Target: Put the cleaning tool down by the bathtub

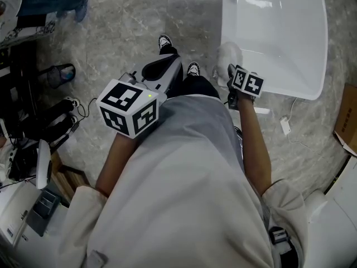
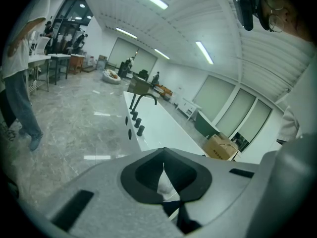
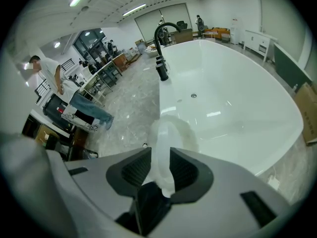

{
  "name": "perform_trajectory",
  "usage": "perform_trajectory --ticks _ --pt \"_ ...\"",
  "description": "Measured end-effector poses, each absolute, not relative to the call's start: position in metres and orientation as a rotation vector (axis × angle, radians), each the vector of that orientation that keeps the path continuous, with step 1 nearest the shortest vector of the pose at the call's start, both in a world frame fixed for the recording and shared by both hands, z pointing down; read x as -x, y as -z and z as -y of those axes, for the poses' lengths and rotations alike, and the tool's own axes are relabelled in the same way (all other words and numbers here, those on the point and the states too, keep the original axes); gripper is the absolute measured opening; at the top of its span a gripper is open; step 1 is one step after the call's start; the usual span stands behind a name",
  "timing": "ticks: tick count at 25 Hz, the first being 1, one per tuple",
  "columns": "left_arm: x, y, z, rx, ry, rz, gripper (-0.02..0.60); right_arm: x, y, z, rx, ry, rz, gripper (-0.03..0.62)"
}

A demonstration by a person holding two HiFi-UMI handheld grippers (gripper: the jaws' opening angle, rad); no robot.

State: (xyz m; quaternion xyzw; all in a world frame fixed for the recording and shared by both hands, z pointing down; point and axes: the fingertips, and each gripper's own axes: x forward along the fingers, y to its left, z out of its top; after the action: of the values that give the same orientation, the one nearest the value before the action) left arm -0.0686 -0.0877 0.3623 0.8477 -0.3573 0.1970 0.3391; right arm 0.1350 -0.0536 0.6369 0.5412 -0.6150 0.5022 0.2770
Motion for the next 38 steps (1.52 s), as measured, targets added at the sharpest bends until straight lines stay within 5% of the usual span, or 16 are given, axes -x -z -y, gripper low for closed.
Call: perform_trajectory --ticks 38 --pt "0.047 -0.361 0.105 -2.212 -0.476 0.955 0.005 -0.113 -0.466 0.121 -1.443 -1.176 2.142 0.072"
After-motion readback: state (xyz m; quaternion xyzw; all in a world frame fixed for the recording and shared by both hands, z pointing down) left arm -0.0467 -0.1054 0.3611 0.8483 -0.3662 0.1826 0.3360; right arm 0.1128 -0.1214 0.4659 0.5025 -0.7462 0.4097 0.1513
